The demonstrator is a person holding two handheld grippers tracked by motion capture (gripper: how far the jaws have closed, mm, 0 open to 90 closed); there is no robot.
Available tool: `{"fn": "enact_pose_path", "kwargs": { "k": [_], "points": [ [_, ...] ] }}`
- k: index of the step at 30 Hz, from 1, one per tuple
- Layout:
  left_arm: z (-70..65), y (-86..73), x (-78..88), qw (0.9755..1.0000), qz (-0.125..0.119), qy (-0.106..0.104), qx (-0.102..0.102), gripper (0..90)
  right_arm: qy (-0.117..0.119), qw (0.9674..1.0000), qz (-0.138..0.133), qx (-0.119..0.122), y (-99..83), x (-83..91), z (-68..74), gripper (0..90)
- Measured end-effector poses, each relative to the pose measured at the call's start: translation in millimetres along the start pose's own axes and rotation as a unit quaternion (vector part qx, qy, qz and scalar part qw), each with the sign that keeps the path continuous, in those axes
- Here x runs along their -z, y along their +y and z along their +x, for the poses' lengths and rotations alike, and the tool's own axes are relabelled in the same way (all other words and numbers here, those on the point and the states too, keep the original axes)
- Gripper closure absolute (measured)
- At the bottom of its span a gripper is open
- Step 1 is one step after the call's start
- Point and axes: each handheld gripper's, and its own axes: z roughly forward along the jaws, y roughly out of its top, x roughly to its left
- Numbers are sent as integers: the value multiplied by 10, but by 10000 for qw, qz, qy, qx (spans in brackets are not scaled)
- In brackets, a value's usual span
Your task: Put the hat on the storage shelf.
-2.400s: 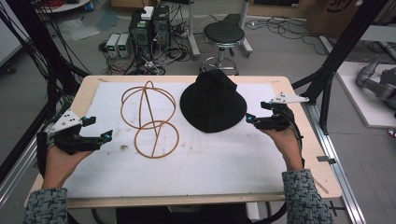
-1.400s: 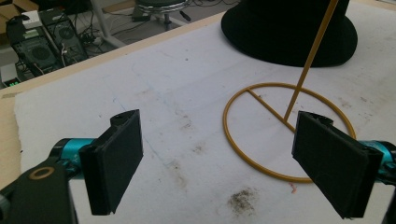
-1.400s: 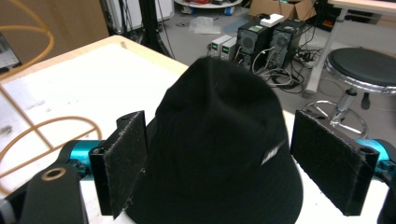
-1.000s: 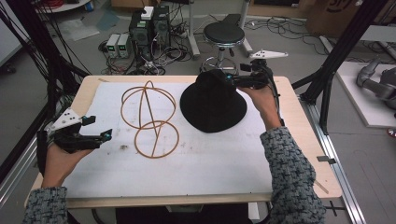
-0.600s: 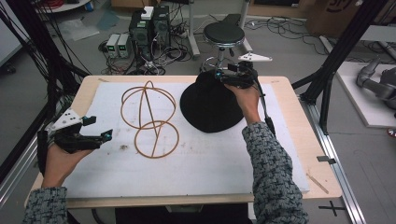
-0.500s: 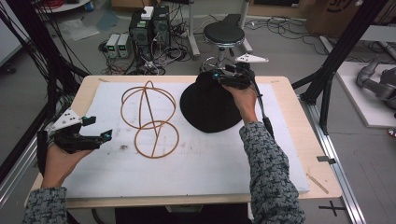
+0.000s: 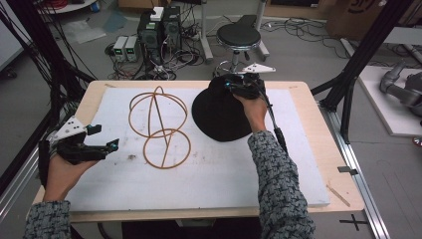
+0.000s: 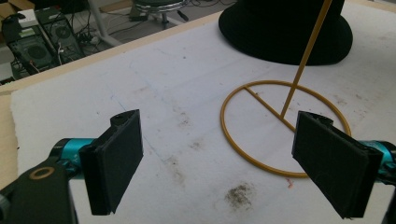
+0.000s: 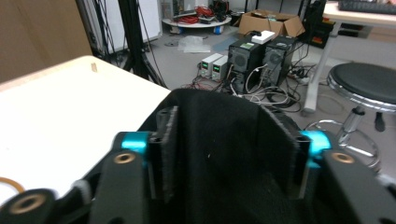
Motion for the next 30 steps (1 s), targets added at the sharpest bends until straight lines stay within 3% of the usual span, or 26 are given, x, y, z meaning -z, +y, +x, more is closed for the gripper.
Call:
{"fn": "enact_pose_path", "kwargs": {
  "k": [3, 4, 5, 6, 9, 17, 26, 30],
  "points": [
    [-1, -4, -4, 10000, -1, -1, 1, 167, -36, 9999, -1, 104, -17, -5, 20, 646],
    [-3, -5, -6, 10000, 1, 0, 5, 167, -24, 9999, 22, 151, -20, -12, 36, 718],
    [-2, -5, -6, 10000, 3, -1, 7, 167, -24, 9999, 22, 151, -20, -12, 36, 718],
    [2, -5, -5, 10000, 8, 1, 3, 167, -51, 9996, 48, 267, -8, -6, 60, 790],
    [0, -6, -2, 10000, -5, 4, 11, 167, -91, 9990, 103, 432, 6, -3, 86, 858],
    [5, 0, 8, 10000, -15, 7, 1, 167, -165, 9991, 56, 388, 40, 62, 73, 880],
    [18, -11, -2, 10000, 19, 24, 12, 167, 2, 9986, -526, 62, 223, 413, -21, 880],
    [27, -21, -15, 10000, 52, 37, 31, 168, 116, 9979, -642, -33, 286, 536, -51, 880]
  ]
}}
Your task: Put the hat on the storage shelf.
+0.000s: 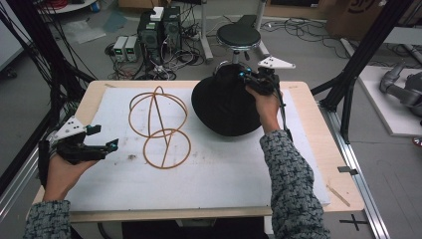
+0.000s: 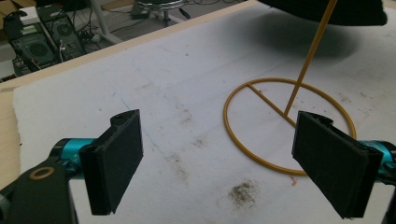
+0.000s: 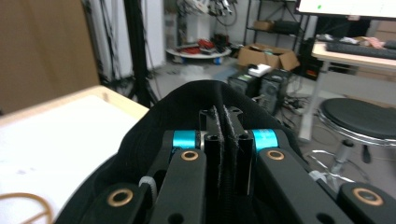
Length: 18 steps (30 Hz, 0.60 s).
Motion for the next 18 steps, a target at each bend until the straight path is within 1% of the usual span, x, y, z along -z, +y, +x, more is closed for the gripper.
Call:
{"fn": "enact_pose_path", "kwargs": {
  "k": [1, 6, 8, 11, 14, 15, 16, 17, 18],
  "points": [
    [-5, 0, -10, 10000, -4, -1, 3, 167, 24, 10000, -54, 10, 50, 64, -7, 880],
    [-10, 10, -23, 10000, -11, -16, -2, 167, 50, 9996, -264, 24, 153, 192, -11, 880],
    [-10, 13, -27, 10000, -6, -18, -22, 168, 86, 9994, -330, -1, 208, 231, -13, 880],
    [-5, 13, -28, 10000, -3, -6, 5, 168, 128, 9989, -442, 64, 319, 277, 4, 880],
    [-1, 12, -20, 10000, -2, -1, 4, 168, 180, 9981, -594, 63, 456, 331, 16, 880],
    [-1, 12, -20, 10000, -2, -1, 4, 168, 180, 9981, -594, 63, 456, 331, 16, 880],
    [1, 10, -14, 10000, -13, 5, 16, 168, 214, 9972, -708, 43, 551, 371, 13, 880],
    [1, 10, -14, 10000, -13, 5, 16, 168, 214, 9972, -708, 43, 551, 371, 13, 880],
    [7, 7, -9, 10000, -2, 3, -2, 168, 232, 9968, -755, 97, 658, 410, 18, 880]
  ]
}}
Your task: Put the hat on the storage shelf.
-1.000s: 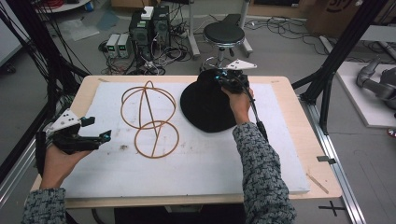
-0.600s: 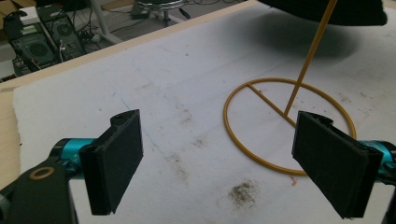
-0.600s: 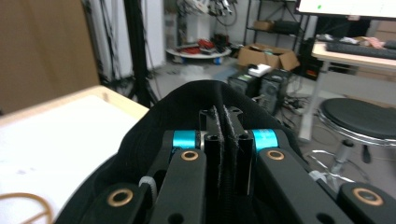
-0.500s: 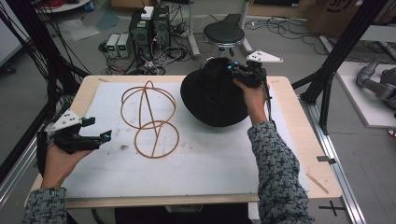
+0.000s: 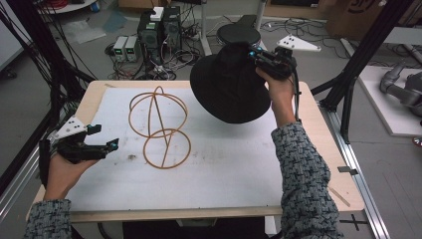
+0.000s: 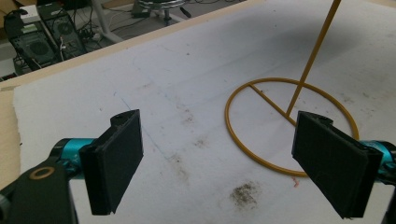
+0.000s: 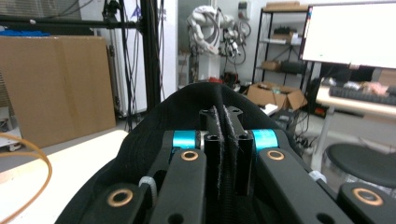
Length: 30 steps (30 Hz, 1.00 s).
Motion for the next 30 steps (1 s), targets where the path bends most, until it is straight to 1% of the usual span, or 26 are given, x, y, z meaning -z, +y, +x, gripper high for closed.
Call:
{"fn": "enact_pose_path", "kwargs": {
  "k": [1, 2, 4, 5, 6, 7, 10, 12, 13, 14, 15, 16, 17, 18, 19, 20, 21, 22, 23, 24, 25, 26, 27, 28, 29, 30],
  "points": [
    [0, 0, 0, 10000, 0, 0, 0, 168, 0, 10000, 0, 0, 0, 0, 0, 880],
    [2, -4, 4, 10000, -8, 6, 29, 168, 62, 10000, -13, 9, 114, 22, 14, 879],
    [4, -6, 8, 10000, -10, 11, 41, 168, 111, 9999, -95, 75, 223, 45, 42, 879],
    [5, -9, 10, 10000, -27, 16, 44, 168, 111, 9999, -95, 75, 223, 45, 42, 879],
    [12, -9, 19, 10000, -20, 30, 28, 168, 177, 9997, -139, 77, 328, 65, 68, 879],
    [12, -9, 19, 10000, -20, 30, 28, 168, 177, 9997, -139, 77, 328, 65, 68, 879],
    [15, -8, 30, 10000, -29, 27, 28, 168, 321, 9990, -271, 126, 507, 102, 136, 879],
    [16, -5, 33, 10000, -25, 20, 23, 168, 353, 9989, -285, 155, 547, 109, 150, 878],
    [15, -5, 33, 10000, -37, 27, 25, 168, 434, 9982, -364, 172, 615, 121, 191, 879],
    [17, -4, 35, 10000, -43, 32, 33, 168, 477, 9979, -383, 192, 649, 127, 214, 879],
    [17, -4, 35, 10000, -43, 32, 33, 168, 477, 9979, -383, 192, 649, 127, 214, 879],
    [21, -7, 35, 10000, -39, 37, 36, 168, 600, 9970, -445, 179, 706, 130, 263, 879],
    [21, -7, 35, 10000, -39, 37, 36, 168, 600, 9970, -445, 179, 706, 130, 263, 879],
    [25, -9, 34, 10000, -40, 30, 42, 168, 711, 9961, -483, 195, 760, 126, 322, 879],
    [25, -9, 34, 10000, -40, 30, 42, 168, 711, 9961, -483, 195, 760, 126, 322, 879],
    [26, -10, 33, 10000, -39, 29, 41, 168, 868, 9947, -521, 193, 811, 112, 396, 878],
    [26, -9, 33, 10000, -37, 32, 40, 168, 868, 9947, -521, 193, 811, 112, 396, 878],
    [26, -9, 31, 10000, -37, 28, 37, 168, 1016, 9931, -548, 210, 858, 92, 476, 879],
    [26, -9, 31, 10000, -37, 28, 37, 168, 1093, 9923, -550, 203, 878, 79, 516, 878],
    [23, -9, 30, 10000, -37, 28, 45, 168, 1163, 9914, -554, 226, 897, 62, 558, 877],
    [23, -9, 30, 10000, -37, 28, 45, 168, 1163, 9914, -554, 226, 897, 62, 558, 877],
    [26, -11, 32, 10000, -26, 35, 41, 169, 1290, 9897, -543, 301, 933, 24, 641, 876],
    [26, -11, 32, 10000, -26, 35, 41, 168, 1290, 9897, -543, 301, 933, 24, 641, 876],
    [29, -12, 34, 10000, -24, 43, 27, 169, 1432, 9879, -512, 295, 955, -22, 715, 875],
    [33, -13, 38, 10000, -20, 44, 28, 169, 1432, 9879, -512, 295, 955, -22, 715, 875],
    [38, -14, 42, 10000, -26, 47, 31, 169, 1600, 9853, -509, 314, 968, -71, 803, 874]
  ]
}}
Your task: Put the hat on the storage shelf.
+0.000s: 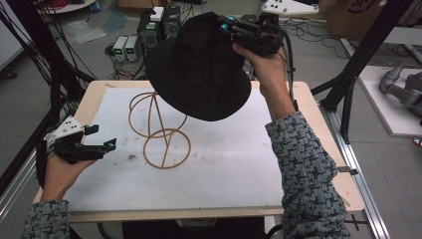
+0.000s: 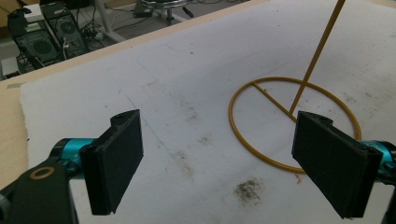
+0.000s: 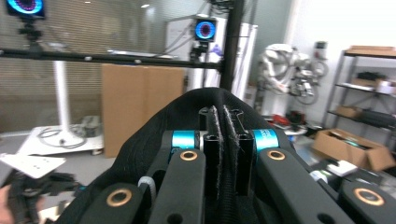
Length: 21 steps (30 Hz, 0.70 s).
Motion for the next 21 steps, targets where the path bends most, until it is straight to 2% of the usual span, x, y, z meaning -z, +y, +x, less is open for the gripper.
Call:
{"fn": "enact_pose_path", "kwargs": {
  "k": [4, 5, 6, 7, 8, 9, 12, 13, 20, 21],
  "points": [
    [29, -15, 23, 10000, -6, 26, 33, 168, 343, 9994, 61, -40, 12, -154, 139, 871],
    [29, -15, 23, 10000, -6, 26, 33, 168, 343, 9994, 61, -40, 12, -154, 139, 871],
    [33, -19, 29, 10000, -2, 41, 50, 168, 490, 9988, 85, -48, 8, -230, 203, 870],
    [33, -19, 29, 10000, -2, 41, 50, 168, 490, 9988, 85, -48, 8, -230, 203, 870],
    [35, -20, 32, 10000, -8, 47, 45, 169, 687, 9975, 164, -63, -6, -333, 290, 870],
    [35, -21, 35, 10000, -20, 42, 52, 169, 687, 9975, 164, -63, -6, -333, 290, 870],
    [43, -24, 48, 10000, -2, 52, 37, 169, 893, 9956, 294, -41, -40, -478, 404, 870],
    [49, -28, 56, 10000, -5, 58, 50, 169, 997, 9941, 429, 1, -78, -572, 467, 870],
    [84, -51, 94, 9999, -6, 103, 79, 169, 1250, 9903, 598, 45, -209, -852, 640, 872],
    [84, -51, 94, 9999, -6, 103, 79, 169, 1250, 9903, 598, 45, -209, -852, 640, 872]
  ]
}}
